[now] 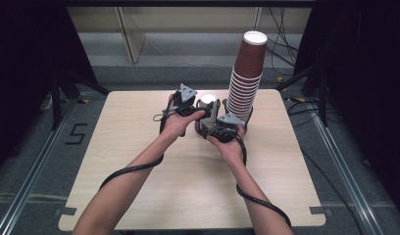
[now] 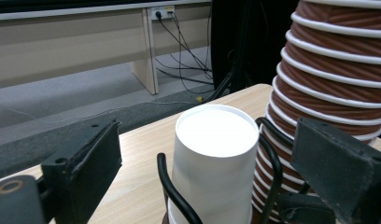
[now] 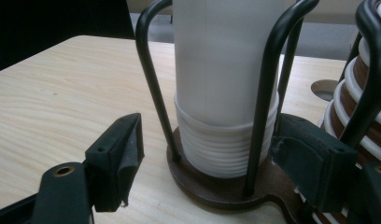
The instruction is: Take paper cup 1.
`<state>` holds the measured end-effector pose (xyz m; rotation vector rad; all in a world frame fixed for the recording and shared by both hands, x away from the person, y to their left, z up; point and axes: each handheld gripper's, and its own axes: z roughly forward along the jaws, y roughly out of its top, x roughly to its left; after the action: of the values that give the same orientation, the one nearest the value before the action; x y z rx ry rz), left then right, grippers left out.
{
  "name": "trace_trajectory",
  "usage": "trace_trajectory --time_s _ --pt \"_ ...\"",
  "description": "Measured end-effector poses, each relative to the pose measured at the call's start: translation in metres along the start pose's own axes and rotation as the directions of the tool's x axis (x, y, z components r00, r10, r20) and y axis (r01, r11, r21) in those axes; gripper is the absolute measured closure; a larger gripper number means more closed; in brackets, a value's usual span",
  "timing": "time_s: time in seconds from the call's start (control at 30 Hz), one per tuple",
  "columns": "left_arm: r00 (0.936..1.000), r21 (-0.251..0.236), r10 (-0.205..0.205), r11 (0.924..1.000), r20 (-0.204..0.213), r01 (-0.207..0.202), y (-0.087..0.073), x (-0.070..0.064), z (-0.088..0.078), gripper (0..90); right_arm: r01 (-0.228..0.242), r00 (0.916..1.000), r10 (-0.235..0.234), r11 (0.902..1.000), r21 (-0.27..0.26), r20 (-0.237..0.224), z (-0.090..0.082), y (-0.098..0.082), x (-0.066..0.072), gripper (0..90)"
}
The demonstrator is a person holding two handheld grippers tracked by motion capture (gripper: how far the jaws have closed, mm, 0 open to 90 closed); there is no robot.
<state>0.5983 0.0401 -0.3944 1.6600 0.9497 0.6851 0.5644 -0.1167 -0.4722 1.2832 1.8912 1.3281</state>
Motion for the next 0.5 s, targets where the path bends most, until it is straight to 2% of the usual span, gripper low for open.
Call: trace_trajectory --time_s 0.07,0.1,0.13,0.17,0.2,0.3,0.33,0.37,0.43,0.47,0.5 --pt "1.0 -0.001 -0.007 1.0 -0.005 0.007 0.001 0.001 0.003 8.3 0.01 1.0 -0.01 1.0 0.001 -0.002 0.001 0.001 -0.001 25.0" --pt "1.0 -0.001 -0.007 1.0 -0.005 0.007 0.001 0.001 0.003 8.4 0.02 0.9995 -0.02 0.9997 -0.01 0.026 0.003 0.001 -0.001 25.0" --pt "0.9996 -0.01 -0.027 0.9996 -0.001 0.027 0.003 0.002 0.004 8.5 -0.004 0.9999 0.004 0.9999 0.009 0.011 0.003 0.001 0.0 24.9" --pt "0.9996 -0.01 -0.027 0.9996 -0.001 0.027 0.003 0.002 0.004 8.6 -0.004 0.9999 0.004 0.9999 0.009 0.011 0.003 0.001 0.0 24.9" --pt "0.9993 -0.013 -0.038 0.9992 -0.004 0.038 0.004 0.002 0.006 9.0 0.018 0.9994 -0.019 0.9995 0.025 0.029 0.004 0.001 -0.001 24.4" --pt "0.9995 -0.009 -0.031 0.9995 -0.008 0.031 0.004 0.001 0.008 9.3 0.024 0.9992 -0.025 0.9994 0.027 0.03 0.007 0.0 0.0 24.2" --pt "0.9997 -0.002 -0.023 0.9997 -0.009 0.023 0.004 0.001 0.009 9.5 0.011 0.9993 -0.012 0.9992 0.037 0.036 0.01 -0.001 0.001 23.7" --pt "0.9998 0.002 -0.014 0.9999 -0.013 0.015 0.003 0.0 0.012 9.7 0.025 0.9988 -0.026 0.9991 0.034 0.041 0.011 -0.001 0.001 23.5" --pt "0.9998 0.006 -0.014 0.9999 -0.017 0.014 0.003 0.001 0.013 10.2 0.02 0.9988 -0.021 0.9991 0.038 0.043 0.012 -0.002 0.002 23.6" --pt "0.9998 0.007 -0.012 0.9999 -0.018 0.013 0.002 0.001 0.014 10.2 0.029 0.9984 -0.032 0.9981 0.054 0.047 0.012 -0.001 0.001 23.5" --pt "0.9997 0.011 -0.011 0.9999 -0.023 0.011 0.002 0.001 0.015 10.5 0.009 0.9992 -0.011 0.9991 0.041 0.037 0.014 -0.002 0.003 23.5"
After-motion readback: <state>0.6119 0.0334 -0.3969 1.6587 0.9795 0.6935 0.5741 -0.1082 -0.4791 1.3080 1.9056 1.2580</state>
